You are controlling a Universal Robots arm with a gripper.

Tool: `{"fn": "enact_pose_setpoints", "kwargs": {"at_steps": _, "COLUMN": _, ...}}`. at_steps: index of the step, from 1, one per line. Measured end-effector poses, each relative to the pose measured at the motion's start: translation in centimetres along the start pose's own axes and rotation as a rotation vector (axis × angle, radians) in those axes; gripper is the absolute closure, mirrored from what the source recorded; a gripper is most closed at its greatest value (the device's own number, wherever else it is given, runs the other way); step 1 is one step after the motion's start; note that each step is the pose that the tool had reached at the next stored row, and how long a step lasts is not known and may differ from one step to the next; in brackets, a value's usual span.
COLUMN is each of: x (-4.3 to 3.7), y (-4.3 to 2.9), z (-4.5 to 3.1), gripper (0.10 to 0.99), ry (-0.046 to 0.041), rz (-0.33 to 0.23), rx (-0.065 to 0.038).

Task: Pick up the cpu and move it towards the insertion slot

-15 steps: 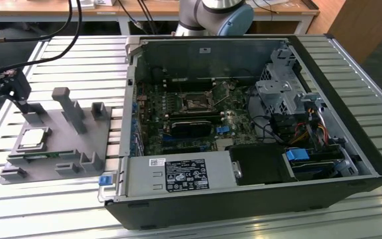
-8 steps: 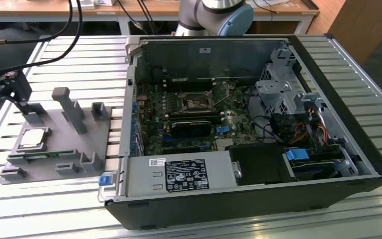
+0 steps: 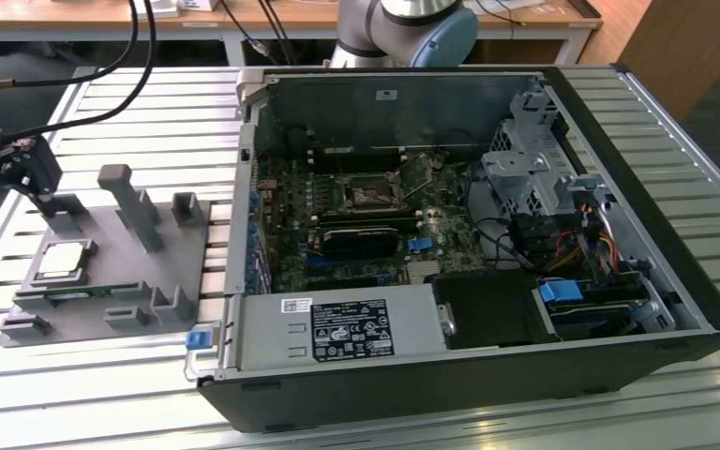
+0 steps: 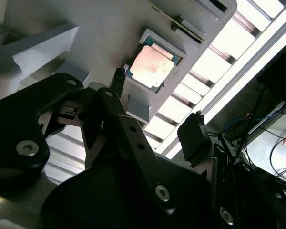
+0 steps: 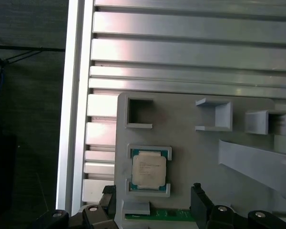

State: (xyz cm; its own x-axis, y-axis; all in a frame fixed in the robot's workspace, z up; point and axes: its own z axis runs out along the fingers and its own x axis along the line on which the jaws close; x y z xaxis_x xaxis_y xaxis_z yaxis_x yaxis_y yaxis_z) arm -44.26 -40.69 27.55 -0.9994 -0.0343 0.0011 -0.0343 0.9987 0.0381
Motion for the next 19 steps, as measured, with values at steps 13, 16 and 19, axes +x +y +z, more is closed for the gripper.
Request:
{"fn": "enact_pose_setpoints", "kwargs": {"at_steps": 13, "x": 0.0, "y": -0.08, "z": 1.05, "gripper": 0.365, "ry": 0.0001, "rz": 0.0, "rx": 0.002}}
{"fn": "enact_pose_setpoints", "kwargs": {"at_steps": 16, "x": 0.0, "y": -0.12, "z": 1.34, "gripper": 0.365, "ry": 0.0, "rz": 0.0, "rx": 0.002}}
{"fn": "enact_pose_setpoints", "kwargs": {"at_steps": 19, "x": 0.0, "y": -0.13, "z": 1.51, "gripper": 0.365, "ry": 0.0, "rz": 0.0, "rx": 0.002}}
